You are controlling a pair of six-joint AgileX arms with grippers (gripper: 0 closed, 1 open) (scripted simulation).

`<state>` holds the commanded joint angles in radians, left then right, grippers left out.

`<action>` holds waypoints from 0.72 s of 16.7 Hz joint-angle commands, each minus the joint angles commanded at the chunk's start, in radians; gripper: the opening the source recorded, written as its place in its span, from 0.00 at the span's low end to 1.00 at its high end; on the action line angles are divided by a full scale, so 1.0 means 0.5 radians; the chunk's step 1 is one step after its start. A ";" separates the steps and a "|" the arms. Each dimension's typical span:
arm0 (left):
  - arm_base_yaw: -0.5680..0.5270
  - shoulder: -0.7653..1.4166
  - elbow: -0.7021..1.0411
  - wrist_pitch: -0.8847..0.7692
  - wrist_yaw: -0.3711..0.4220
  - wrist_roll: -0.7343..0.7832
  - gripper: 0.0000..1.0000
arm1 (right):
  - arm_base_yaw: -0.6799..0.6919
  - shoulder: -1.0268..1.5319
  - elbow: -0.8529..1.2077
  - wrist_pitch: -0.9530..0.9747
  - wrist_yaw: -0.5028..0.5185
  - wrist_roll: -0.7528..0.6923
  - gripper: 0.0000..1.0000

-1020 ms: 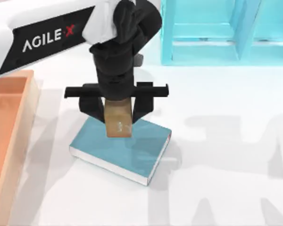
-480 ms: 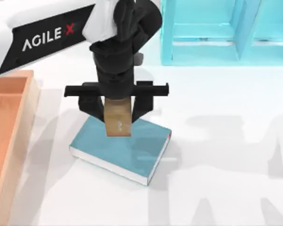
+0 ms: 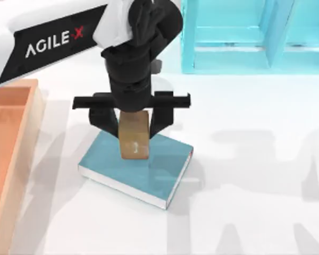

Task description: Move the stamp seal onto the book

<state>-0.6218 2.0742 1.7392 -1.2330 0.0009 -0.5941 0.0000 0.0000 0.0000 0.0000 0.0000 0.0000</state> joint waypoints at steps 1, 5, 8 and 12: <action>0.000 0.000 0.000 0.000 0.000 0.000 0.75 | 0.000 0.000 0.000 0.000 0.000 0.000 1.00; 0.000 0.000 0.000 0.000 0.000 0.000 1.00 | 0.000 0.000 0.000 0.000 0.000 0.000 1.00; 0.000 0.000 0.000 0.000 0.000 0.000 1.00 | 0.000 0.000 0.000 0.000 0.000 0.000 1.00; 0.000 0.000 0.000 0.000 0.000 0.000 1.00 | 0.000 0.000 0.000 0.000 0.000 0.000 1.00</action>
<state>-0.6218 2.0742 1.7392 -1.2330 0.0009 -0.5941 0.0000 0.0000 0.0000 0.0000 0.0000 0.0000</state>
